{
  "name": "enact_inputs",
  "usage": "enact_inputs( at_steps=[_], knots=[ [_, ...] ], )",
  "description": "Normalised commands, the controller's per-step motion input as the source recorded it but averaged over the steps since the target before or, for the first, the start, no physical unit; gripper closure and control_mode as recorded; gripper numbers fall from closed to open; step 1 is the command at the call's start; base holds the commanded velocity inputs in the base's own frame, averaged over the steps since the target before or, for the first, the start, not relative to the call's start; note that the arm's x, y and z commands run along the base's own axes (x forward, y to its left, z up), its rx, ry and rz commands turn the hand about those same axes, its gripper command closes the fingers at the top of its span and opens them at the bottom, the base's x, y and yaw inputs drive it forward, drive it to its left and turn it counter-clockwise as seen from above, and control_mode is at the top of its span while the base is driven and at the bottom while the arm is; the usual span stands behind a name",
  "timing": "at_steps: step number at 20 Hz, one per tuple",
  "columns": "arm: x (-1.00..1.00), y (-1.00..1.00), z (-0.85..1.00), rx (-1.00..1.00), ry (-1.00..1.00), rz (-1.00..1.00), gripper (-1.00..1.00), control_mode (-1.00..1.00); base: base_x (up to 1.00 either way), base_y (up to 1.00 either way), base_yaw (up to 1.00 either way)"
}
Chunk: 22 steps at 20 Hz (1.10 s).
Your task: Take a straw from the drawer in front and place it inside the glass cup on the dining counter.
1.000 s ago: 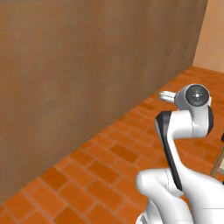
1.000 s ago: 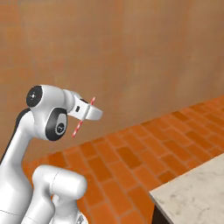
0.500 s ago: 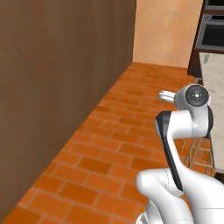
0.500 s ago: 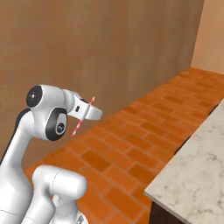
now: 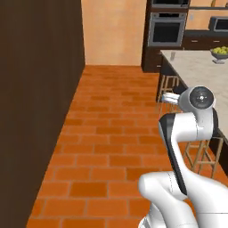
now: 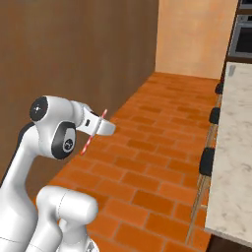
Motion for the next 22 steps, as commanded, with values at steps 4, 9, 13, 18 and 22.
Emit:
enact_inputs(
  at_steps=[4, 9, 13, 18, 22],
  knots=[
    [0.0, 0.0, 0.0, 0.0, 0.0, 0.0, 1.0, 1.0, 0.93, 0.78, -0.51],
    [0.0, 0.0, 0.0, 0.0, 0.0, 0.0, 1.0, 1.0, 0.96, 0.72, -0.5],
    [0.0, 0.0, 0.0, 0.0, 0.0, 0.0, 1.0, 1.0, 0.96, 0.63, -0.48],
    [0.0, 0.0, 0.0, 0.0, 0.0, 0.0, 1.0, 1.0, 0.97, 0.61, -0.48],
    [0.0, 0.0, 0.0, 0.0, 0.0, 0.0, 1.0, 1.0, 0.94, 0.67, -0.48]
  ],
)
